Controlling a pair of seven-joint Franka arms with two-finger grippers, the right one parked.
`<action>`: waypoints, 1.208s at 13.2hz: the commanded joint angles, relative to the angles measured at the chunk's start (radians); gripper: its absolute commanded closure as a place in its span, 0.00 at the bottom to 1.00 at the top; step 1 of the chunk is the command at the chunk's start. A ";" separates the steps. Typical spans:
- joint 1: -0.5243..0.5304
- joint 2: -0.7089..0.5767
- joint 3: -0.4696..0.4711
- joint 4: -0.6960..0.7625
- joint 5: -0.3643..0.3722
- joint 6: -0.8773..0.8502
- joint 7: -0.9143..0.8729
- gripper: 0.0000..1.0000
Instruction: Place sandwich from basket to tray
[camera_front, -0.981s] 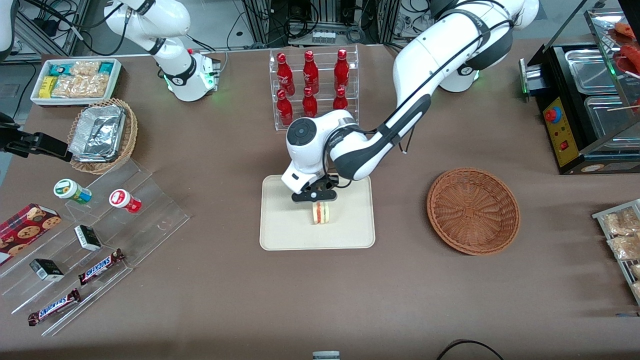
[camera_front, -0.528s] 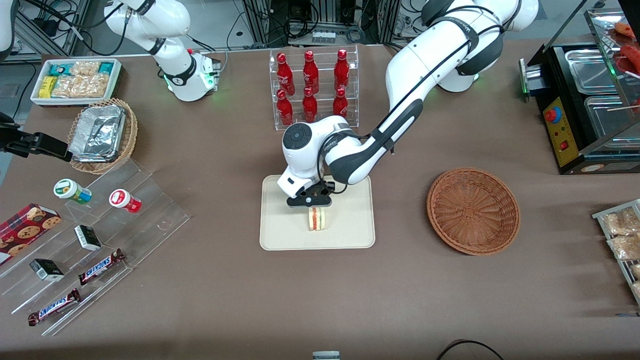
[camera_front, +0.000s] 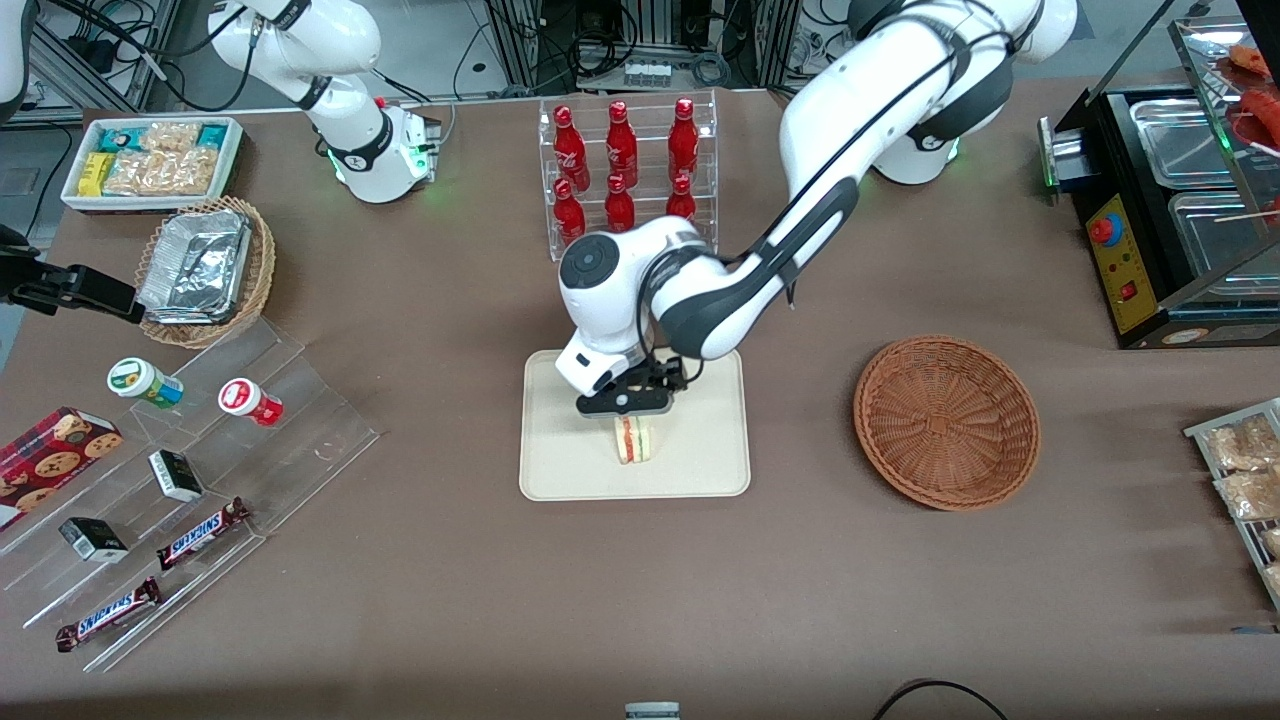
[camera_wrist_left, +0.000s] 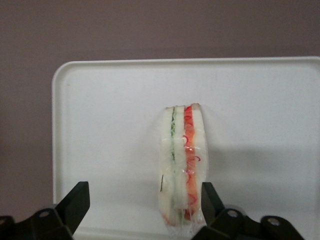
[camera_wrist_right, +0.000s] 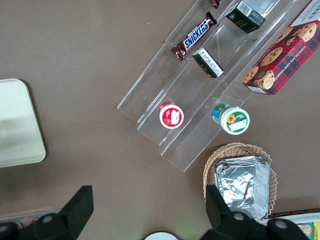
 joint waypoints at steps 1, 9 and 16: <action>0.090 -0.208 0.004 -0.090 -0.124 -0.097 -0.007 0.00; 0.467 -0.540 0.001 -0.140 -0.331 -0.442 0.304 0.00; 0.774 -0.717 0.010 -0.256 -0.416 -0.484 0.784 0.00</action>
